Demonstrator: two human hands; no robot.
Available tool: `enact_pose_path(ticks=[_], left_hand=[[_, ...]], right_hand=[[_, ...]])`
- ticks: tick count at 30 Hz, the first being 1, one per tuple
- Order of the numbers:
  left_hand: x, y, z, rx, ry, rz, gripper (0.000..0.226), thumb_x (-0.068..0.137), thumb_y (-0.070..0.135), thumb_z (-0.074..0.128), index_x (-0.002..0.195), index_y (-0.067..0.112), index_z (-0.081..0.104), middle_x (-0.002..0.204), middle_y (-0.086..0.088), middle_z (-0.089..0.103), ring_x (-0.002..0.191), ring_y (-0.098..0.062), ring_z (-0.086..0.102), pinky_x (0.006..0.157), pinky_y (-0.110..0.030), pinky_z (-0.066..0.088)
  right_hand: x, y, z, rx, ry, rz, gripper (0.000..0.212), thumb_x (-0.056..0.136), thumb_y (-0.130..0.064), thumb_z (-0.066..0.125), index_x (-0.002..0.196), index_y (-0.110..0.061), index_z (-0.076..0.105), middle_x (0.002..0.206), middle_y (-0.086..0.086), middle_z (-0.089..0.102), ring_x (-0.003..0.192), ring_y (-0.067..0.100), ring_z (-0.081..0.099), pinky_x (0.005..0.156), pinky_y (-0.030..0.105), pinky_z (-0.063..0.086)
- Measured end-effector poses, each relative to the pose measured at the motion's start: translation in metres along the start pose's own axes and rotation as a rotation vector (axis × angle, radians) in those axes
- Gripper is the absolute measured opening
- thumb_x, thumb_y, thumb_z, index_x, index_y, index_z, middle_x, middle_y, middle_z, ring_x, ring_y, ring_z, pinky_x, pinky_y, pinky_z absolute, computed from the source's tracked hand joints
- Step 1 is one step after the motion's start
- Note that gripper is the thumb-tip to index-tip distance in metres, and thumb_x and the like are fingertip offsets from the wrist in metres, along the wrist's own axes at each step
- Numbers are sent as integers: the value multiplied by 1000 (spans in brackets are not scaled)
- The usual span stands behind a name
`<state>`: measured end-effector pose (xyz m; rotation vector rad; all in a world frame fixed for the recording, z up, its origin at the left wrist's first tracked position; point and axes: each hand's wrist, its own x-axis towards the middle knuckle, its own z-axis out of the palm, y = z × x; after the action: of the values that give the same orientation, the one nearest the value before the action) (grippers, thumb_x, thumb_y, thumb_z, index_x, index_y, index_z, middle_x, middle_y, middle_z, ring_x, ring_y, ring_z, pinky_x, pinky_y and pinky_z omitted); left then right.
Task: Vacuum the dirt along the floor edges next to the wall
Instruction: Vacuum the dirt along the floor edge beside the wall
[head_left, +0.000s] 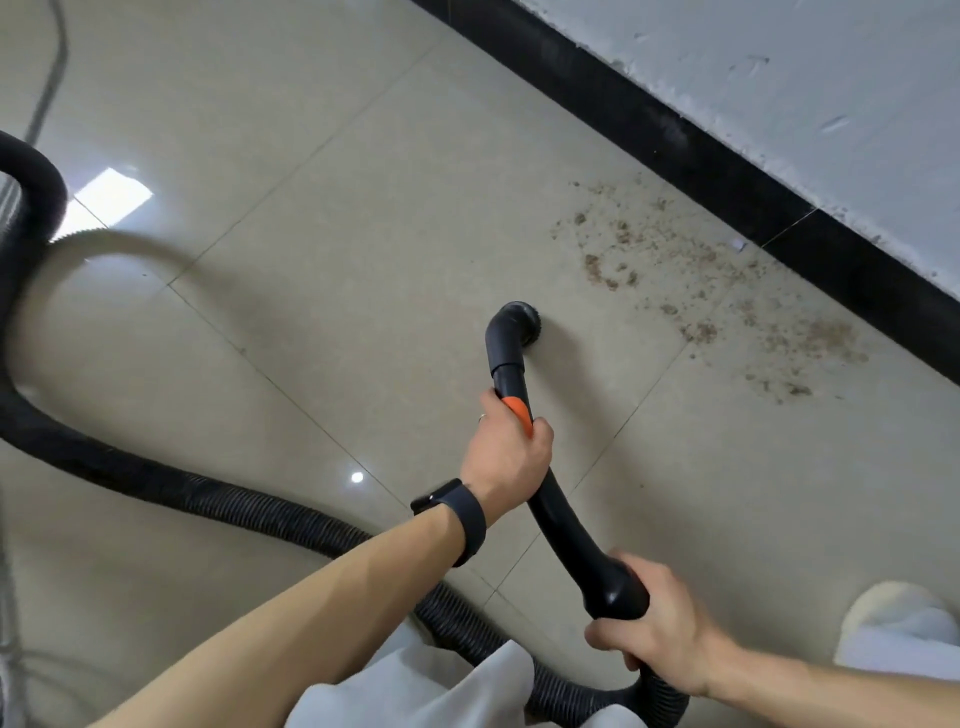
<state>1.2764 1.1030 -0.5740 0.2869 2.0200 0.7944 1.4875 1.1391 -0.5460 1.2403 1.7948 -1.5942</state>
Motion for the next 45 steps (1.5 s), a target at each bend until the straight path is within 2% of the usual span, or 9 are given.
enact_pose_path(ticks=[4,7,10,17,21,25,29,39,45], left_hand=[[-9,-11,-1,-1,18,-13,54,85,39,47,129,17,25,98,-22,62,76,-34,65,69,-48,58],[3,-11,-12,-62,83,1,52,96,27,50,137,9,24,90,-14,61,71,-25,62,59,-32,51],[22,0,-31,-112,138,16,36,99,22,50,125,11,29,80,-3,51,64,-16,54,50,-25,41],[67,48,-68,19,103,-72,26,99,24,46,112,8,30,84,-7,48,69,-23,55,49,-32,47],[66,62,-54,267,106,55,22,99,24,47,106,12,31,89,-10,51,80,-33,58,73,-42,51],[49,55,-13,307,106,91,19,99,20,46,104,11,32,108,-19,56,97,-37,59,76,-35,42],[47,57,4,196,130,-81,20,97,18,45,106,8,29,103,-18,57,90,-37,60,73,-37,44],[84,108,-7,-273,160,-113,23,90,21,55,108,8,46,86,-8,51,69,-28,57,81,-43,55],[97,109,7,-394,168,-116,26,92,22,55,111,8,45,82,-7,50,65,-26,57,68,-37,52]], right_hand=[[-1,7,8,-59,-13,7,31,50,-30,81,74,-30,62,61,-3,64,49,18,63,49,33,49],[19,-2,4,-119,19,-57,34,49,-35,81,74,-25,60,59,-5,59,49,12,54,49,37,47],[44,-28,-8,-122,5,-98,33,55,-25,86,72,-20,58,57,-4,59,45,13,57,45,33,46],[75,-81,-23,-22,-32,-93,35,64,-19,89,81,-16,59,55,-2,59,42,20,58,44,29,45],[65,-66,-21,119,-62,-73,34,59,-26,85,83,-20,62,58,-2,61,44,21,58,47,30,45],[46,-29,-21,189,-44,-46,28,60,-22,84,76,-23,61,62,-5,61,45,21,57,49,29,45],[39,-21,-23,214,-35,-47,29,61,-22,84,78,-18,61,59,-4,60,45,21,56,50,31,45],[58,-76,-60,170,33,-97,27,67,-28,81,84,-16,65,62,-1,65,48,20,58,53,31,52],[67,-73,-82,44,81,-74,26,65,-26,80,84,-16,64,57,-3,62,46,21,59,51,28,50]])
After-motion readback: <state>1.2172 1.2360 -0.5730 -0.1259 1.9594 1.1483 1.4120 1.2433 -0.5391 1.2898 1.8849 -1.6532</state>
